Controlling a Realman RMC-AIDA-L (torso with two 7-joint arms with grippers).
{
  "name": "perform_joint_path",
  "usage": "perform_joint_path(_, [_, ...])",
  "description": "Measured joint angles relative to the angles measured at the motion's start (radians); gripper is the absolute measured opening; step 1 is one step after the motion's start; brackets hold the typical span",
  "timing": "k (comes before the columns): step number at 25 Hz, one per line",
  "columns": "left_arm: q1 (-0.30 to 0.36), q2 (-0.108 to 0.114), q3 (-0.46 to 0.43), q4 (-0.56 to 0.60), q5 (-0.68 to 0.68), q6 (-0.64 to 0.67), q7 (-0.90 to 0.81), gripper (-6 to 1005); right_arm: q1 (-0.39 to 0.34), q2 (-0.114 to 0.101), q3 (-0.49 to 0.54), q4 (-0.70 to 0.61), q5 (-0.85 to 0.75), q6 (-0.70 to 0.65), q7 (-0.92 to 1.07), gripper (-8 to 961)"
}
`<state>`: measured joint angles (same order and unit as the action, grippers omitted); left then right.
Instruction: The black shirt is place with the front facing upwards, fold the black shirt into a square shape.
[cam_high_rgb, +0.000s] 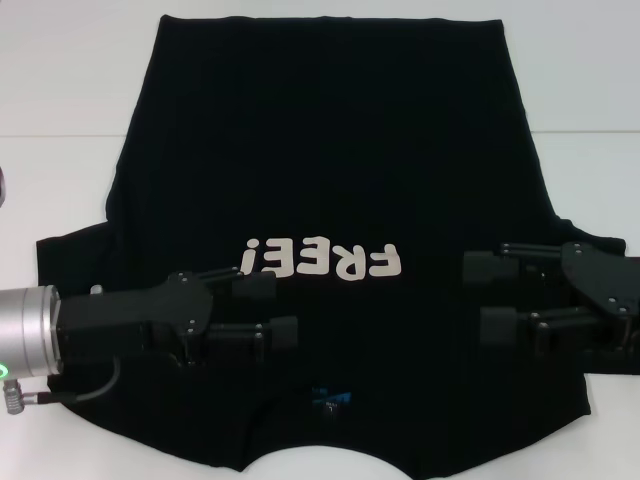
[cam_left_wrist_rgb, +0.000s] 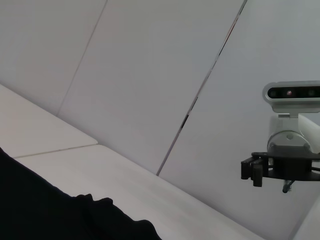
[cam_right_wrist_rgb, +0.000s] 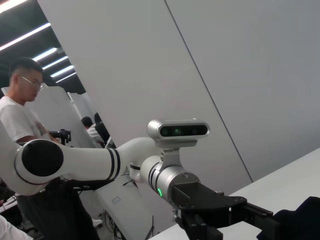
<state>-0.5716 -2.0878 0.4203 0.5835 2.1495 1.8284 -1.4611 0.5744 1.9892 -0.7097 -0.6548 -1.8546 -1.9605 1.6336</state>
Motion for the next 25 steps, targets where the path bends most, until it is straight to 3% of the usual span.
perform_joint_path(17, [-0.002,-0.001,-0.001,-0.001,-0.001,-0.001,-0.004,884,0.003,0.003,-0.005,0.004,0.000,0.019,-0.008,924])
perform_joint_path(21, [0.001,0.002,-0.036,0.018,-0.010,-0.044,-0.084,884,0.006,0.017,-0.008,0.014,0.000,0.064,-0.008,925])
perform_joint_path(25, [0.015,0.029,-0.080,0.102,0.023,-0.108,-0.266,884,0.012,0.042,-0.024,0.021,0.000,0.139,-0.009,925])
